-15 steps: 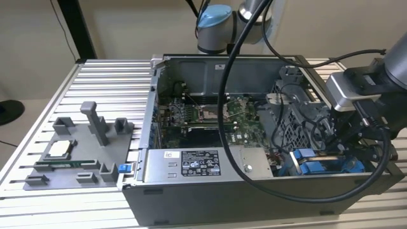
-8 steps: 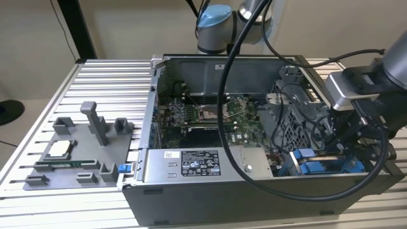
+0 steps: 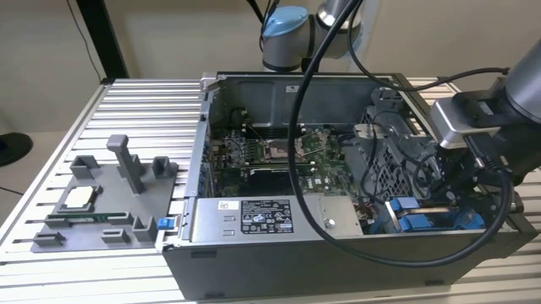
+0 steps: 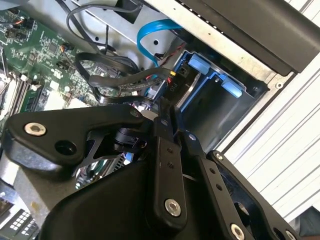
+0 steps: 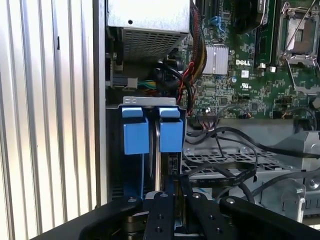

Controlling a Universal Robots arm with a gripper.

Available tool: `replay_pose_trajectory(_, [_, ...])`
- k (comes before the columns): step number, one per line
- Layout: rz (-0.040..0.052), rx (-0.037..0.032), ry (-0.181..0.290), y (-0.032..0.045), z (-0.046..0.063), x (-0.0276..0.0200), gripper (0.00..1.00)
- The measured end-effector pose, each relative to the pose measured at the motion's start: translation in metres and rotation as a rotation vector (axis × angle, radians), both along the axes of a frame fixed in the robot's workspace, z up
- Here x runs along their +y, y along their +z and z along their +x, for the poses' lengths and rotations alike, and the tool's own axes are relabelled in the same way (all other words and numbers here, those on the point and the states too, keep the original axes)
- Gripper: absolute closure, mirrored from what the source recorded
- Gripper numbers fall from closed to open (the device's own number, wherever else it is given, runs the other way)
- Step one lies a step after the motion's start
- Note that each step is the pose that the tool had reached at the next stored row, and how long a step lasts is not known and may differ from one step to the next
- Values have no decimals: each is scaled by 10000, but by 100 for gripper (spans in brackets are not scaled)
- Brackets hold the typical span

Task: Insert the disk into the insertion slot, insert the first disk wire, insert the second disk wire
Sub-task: 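Insert the second disk wire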

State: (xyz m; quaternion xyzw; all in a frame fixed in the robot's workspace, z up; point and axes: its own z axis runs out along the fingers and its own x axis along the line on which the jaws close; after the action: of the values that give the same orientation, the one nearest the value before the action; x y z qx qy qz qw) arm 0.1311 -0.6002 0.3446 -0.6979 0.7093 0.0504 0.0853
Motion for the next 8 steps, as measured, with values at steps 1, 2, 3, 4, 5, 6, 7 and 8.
replay_pose_trajectory(1, [0, 0, -17, -3, 0, 0, 100])
replay_pose_trajectory(2, [0, 0, -29, -6, 0, 1, 100])
replay_pose_trajectory(3, [-1, 0, -41, -9, 0, 1, 100])
replay_pose_trajectory(4, [0, 0, -54, -12, 0, 1, 100])
replay_pose_trajectory(5, [0, 0, -69, -16, 0, 1, 100])
replay_pose_trajectory(6, [-1, 0, -86, -19, 0, 2, 100])
replay_pose_trajectory(7, [0, 0, -104, -22, 0, 2, 100])
replay_pose_trajectory(8, [-1, 0, -126, -26, 0, 2, 100])
